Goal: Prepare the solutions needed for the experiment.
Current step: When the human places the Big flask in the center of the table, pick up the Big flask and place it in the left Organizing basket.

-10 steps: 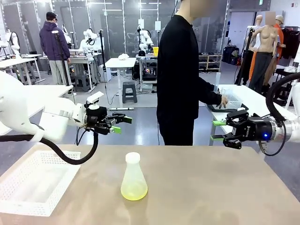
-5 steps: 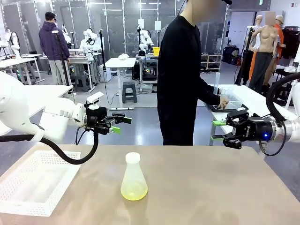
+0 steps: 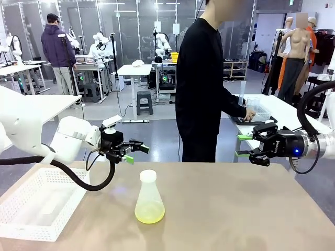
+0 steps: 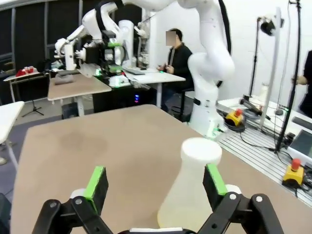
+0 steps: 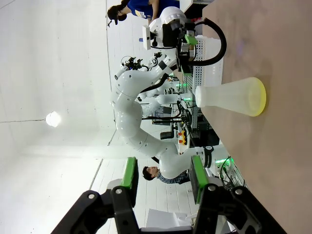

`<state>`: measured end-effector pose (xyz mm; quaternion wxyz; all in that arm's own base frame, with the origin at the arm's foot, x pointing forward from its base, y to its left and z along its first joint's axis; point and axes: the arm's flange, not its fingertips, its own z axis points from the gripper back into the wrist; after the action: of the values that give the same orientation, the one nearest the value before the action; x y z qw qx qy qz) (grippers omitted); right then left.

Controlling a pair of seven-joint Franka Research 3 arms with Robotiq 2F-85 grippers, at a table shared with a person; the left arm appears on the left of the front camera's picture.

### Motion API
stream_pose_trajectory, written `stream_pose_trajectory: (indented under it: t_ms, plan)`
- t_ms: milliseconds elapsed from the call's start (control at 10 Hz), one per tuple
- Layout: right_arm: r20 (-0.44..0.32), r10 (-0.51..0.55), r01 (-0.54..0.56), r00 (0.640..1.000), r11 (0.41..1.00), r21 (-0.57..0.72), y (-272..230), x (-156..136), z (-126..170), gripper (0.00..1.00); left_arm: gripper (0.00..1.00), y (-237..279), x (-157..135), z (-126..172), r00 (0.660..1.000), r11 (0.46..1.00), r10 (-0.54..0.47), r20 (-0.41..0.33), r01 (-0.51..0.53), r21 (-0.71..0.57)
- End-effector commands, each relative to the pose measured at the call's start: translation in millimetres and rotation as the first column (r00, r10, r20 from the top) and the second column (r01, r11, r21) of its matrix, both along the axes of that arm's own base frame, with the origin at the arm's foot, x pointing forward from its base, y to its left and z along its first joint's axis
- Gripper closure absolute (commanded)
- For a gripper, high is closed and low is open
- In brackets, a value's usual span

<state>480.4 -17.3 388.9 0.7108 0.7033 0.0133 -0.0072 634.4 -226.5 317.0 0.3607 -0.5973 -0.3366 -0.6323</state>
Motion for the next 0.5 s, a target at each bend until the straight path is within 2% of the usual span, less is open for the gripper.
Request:
stream_pose_trajectory:
  t_ms: [0, 200, 400]
  plan:
    - [0.002, -0.002, 0.002, 1.0, 1.0, 0.002, 0.6, 0.4, 1.4, 0.45, 0.0, -5.2, 12.3, -1.0, 0.994, 0.994, -0.108, 0.006, 0.108, 0.021]
    - [0.002, -0.002, 0.002, 1.0, 1.0, 0.002, 0.6, 0.4, 1.4, 0.45, 0.0, -13.9, 5.4, -14.3, 0.988, 0.987, -0.155, 0.02, 0.154, 0.054]
    - [0.002, -0.002, 0.002, 1.0, 1.0, 0.002, 0.6, 0.4, 1.4, 0.45, 0.0, -21.7, 1.5, -27.5, 0.985, 0.985, -0.171, -0.021, 0.171, 0.025]
